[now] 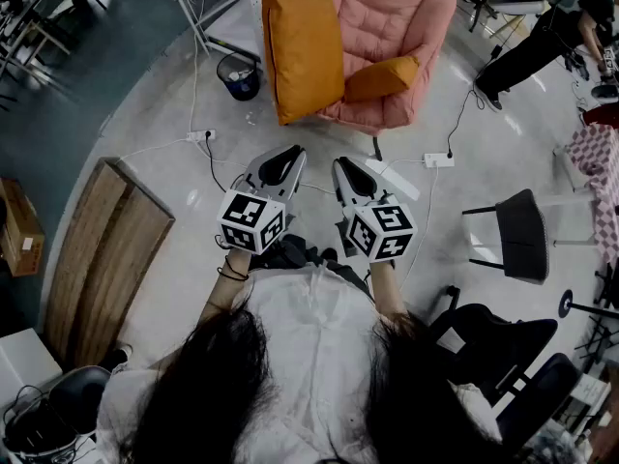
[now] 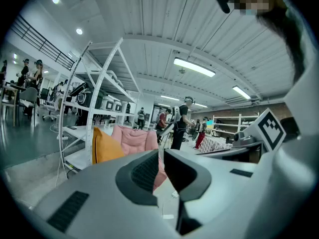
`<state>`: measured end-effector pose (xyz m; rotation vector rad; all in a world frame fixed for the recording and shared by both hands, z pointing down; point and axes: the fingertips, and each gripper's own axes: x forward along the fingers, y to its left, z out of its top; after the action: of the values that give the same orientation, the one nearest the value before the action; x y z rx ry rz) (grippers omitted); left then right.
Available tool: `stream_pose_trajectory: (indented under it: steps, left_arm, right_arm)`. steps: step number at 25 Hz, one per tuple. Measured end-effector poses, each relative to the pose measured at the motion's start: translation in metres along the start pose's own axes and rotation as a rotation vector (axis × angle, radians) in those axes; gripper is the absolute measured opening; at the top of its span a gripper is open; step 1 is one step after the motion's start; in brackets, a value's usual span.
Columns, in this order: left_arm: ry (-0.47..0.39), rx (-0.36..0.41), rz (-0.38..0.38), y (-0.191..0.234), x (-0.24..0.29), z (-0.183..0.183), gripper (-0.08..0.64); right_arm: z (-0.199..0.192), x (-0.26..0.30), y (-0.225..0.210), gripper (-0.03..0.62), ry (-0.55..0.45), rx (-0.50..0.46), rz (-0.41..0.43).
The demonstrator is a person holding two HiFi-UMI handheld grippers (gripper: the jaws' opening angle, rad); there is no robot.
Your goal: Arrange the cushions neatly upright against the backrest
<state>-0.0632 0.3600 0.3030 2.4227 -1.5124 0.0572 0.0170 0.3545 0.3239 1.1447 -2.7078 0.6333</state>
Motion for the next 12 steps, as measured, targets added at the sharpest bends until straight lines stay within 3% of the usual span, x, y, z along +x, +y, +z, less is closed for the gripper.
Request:
stream_pose_trajectory:
  steps: [12]
  left_arm:
    - [0.001, -0.005, 0.009, 0.024, -0.008, 0.002, 0.045]
  right_arm:
    - [0.000, 0.016, 0.011, 0.054, -0.021, 0.063, 0.018]
